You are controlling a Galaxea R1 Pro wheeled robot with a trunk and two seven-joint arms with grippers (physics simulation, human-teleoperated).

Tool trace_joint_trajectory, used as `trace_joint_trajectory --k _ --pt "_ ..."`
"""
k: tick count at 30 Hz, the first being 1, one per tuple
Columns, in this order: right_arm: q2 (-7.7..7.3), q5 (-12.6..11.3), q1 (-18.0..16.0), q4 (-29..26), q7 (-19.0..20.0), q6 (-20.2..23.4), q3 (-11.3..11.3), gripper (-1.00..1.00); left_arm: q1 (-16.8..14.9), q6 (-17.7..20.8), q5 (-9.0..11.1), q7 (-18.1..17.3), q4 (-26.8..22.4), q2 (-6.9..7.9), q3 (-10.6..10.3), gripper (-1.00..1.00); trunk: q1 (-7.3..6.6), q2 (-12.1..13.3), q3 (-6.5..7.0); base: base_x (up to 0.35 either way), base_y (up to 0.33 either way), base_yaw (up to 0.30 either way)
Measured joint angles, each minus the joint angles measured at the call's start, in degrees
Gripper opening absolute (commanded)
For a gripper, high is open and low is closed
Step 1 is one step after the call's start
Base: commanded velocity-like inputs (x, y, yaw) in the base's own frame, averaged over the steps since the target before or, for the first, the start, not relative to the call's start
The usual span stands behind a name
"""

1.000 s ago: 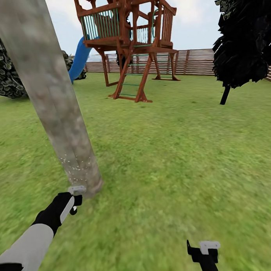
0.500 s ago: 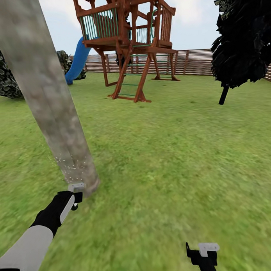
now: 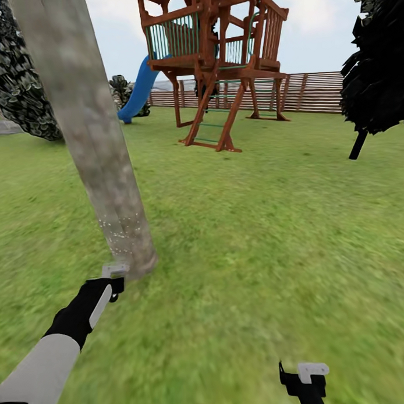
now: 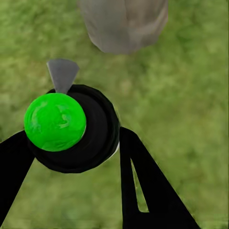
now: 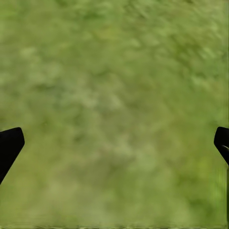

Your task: In the garden, pick up the pesticide atomizer on the floor and spray pesticide onto both trees until each tree trunk is fully covered.

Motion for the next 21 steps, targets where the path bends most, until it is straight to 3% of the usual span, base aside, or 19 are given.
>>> trace_joint_trajectory --k 3,9,15,21 --pt "-0.07 0.06 0.0 0.41 0.0 -0.08 -0.02 1.0 -0.02 -2.86 -0.11 -0.01 4.01 -0.07 0.05 -1.0 -0.03 0.0 0.01 -0.023 -0.002 0.003" --pt "-0.14 0.2 0.0 0.88 0.07 -0.09 0.17 1.0 -0.5 -4.38 -0.02 -0.17 2.92 -0.16 -0.2 -1.0 -0.04 -0.01 0.01 0.014 -0.03 0.0" --pt "-0.44 0.18 0.0 0.97 0.06 -0.03 0.18 1.0 -0.6 -4.21 -0.58 0.73 1.33 -0.09 0.15 -1.0 -0.04 0.0 0.01 0.03 -0.256 0.009" --pt "-0.42 0.19 -0.02 1.0 0.06 -0.03 0.18 1.0 -0.52 -4.28 -0.01 2.73 1.47 -0.32 -0.06 -1.0 -0.04 0.0 0.01 0.016 -0.277 0.245"
